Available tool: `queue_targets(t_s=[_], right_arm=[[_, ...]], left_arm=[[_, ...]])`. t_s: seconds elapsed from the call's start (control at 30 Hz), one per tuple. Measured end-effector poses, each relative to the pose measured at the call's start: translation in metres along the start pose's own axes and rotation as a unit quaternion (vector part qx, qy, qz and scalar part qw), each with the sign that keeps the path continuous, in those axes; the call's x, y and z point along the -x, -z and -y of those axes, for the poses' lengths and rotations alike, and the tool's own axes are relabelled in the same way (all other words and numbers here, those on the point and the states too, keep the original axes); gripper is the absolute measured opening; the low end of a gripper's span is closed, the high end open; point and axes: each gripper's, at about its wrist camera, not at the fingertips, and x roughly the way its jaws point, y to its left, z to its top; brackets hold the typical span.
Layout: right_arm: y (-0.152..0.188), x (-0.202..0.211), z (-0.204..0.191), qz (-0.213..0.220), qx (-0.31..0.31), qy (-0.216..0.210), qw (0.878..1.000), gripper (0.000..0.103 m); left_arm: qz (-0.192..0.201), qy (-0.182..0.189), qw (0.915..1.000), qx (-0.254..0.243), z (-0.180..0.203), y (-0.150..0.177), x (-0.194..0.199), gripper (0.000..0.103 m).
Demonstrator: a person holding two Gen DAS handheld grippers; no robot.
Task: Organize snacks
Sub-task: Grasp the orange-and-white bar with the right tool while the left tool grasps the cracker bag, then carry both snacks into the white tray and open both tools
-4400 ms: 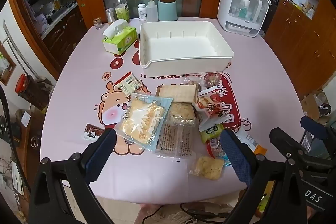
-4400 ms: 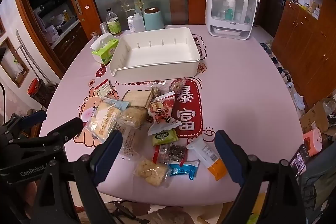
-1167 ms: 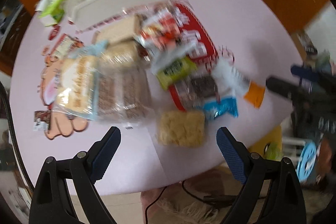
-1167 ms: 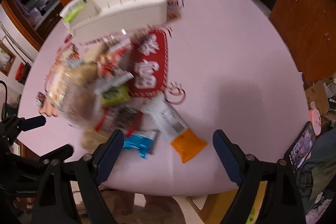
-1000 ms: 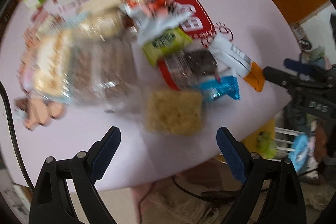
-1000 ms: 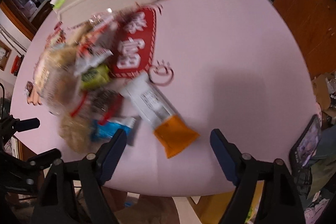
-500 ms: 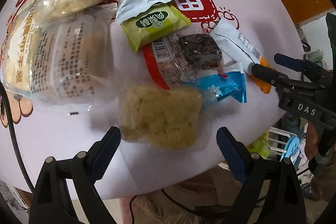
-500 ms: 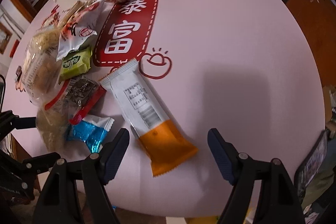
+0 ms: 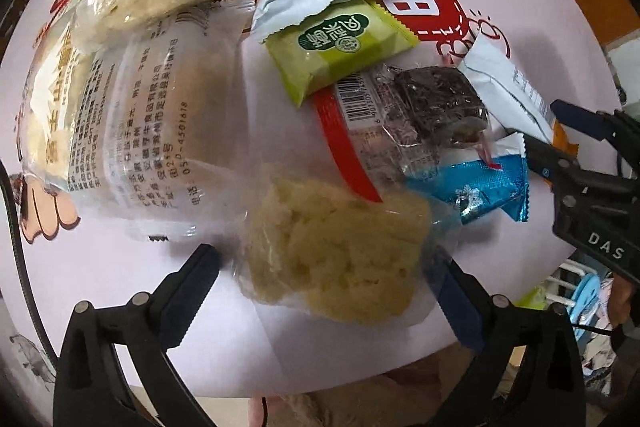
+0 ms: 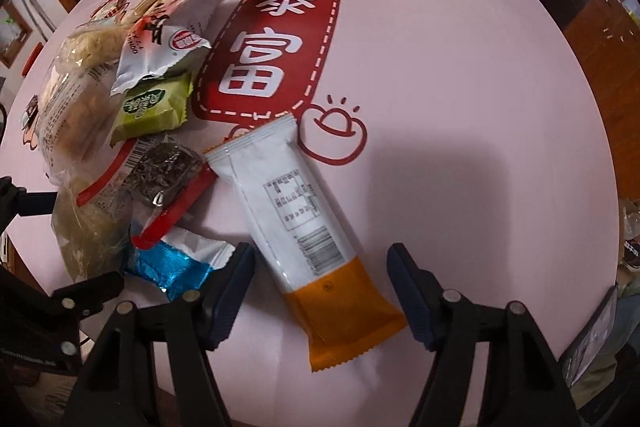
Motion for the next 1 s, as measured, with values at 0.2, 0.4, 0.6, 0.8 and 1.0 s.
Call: queue_targets(t_s=[0.2, 0.4, 0.6, 0.8, 1.0], right_arm=[[-0.002, 0.002, -0.012, 0.0, 0.016, -0.004, 1.0, 0.046], [-0.002, 0.006, -0.01, 0.007, 0.012, -0.017, 1.0, 0.036], [-0.005, 0.016, -0.014, 0.016, 0.003, -0.035, 0.999, 0.035], [-0.01, 0.037, -0.018, 0.042, 0.005, -0.053, 0.998, 0.035], [-0.019, 0.073, -0.022, 0.085, 0.009, -0.071, 0.994, 0.035]], left_arm=[[0.014, -0.011, 0.9997, -0.015, 0.023, -0.007, -0.002, 0.08], [0.02, 0.008, 0.9997, -0.007, 0.019, -0.007, 0.002, 0.069], [0.039, 0.014, 0.9991, -0.001, 0.009, 0.003, 0.017, 0.068], [0.096, 0.012, 0.9953, -0.001, 0.005, 0.007, 0.056, 0.068], [0.139, 0.006, 0.9901, 0.018, -0.027, 0.005, 0.113, 0.068]])
